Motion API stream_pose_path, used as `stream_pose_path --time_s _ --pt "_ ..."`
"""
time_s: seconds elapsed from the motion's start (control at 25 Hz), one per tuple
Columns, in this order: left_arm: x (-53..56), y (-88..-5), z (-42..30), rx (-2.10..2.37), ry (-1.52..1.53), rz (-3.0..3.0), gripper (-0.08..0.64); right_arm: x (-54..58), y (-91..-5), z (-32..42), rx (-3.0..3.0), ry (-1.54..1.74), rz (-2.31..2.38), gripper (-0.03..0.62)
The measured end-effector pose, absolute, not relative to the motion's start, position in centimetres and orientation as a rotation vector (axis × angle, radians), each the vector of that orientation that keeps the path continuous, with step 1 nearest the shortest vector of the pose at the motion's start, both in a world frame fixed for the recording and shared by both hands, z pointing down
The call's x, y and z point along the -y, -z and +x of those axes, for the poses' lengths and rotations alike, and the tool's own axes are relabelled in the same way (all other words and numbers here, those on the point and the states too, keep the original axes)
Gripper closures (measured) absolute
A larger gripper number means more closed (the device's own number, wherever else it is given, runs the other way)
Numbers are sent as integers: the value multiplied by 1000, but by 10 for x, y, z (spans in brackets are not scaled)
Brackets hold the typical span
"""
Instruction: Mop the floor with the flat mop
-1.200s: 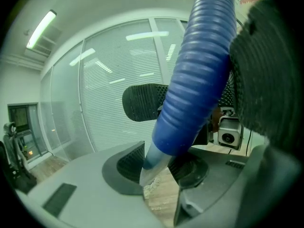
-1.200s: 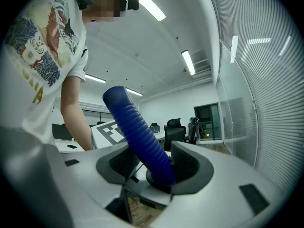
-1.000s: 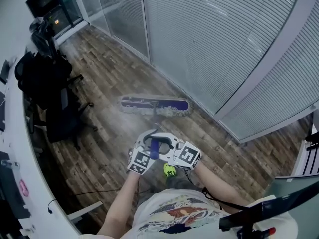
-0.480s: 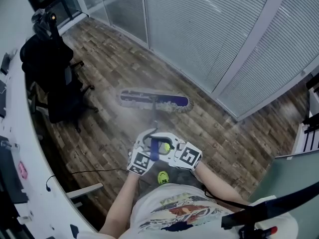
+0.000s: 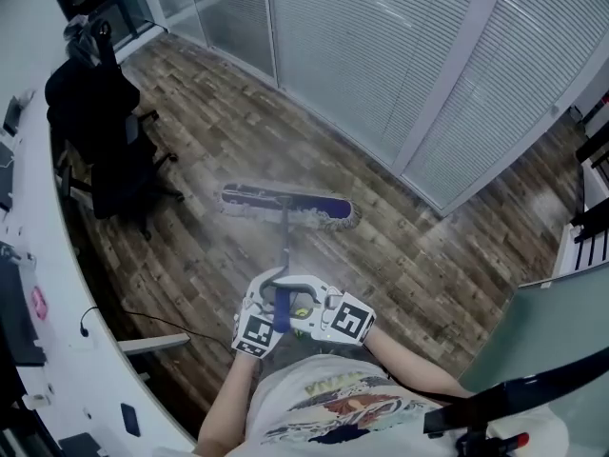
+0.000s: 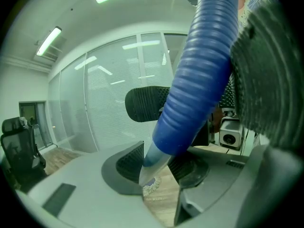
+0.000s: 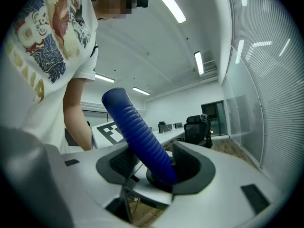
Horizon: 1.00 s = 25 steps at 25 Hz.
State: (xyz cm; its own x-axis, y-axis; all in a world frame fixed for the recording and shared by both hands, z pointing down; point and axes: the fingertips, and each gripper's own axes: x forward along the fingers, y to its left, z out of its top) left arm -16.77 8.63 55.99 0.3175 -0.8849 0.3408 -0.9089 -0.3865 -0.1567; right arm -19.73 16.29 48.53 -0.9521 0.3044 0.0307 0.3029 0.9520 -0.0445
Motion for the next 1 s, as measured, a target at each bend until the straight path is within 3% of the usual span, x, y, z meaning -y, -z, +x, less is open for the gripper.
stream_pose_path --time_s 0.48,1.0 --pt "-193 -564 -17 1698 -648 2467 436 -268 -492 -41 3043 -48 -519 380" --pt "-190 -561 -9 1696 -668 2487 437 -267 -489 -34 3039 -21 -627 374"
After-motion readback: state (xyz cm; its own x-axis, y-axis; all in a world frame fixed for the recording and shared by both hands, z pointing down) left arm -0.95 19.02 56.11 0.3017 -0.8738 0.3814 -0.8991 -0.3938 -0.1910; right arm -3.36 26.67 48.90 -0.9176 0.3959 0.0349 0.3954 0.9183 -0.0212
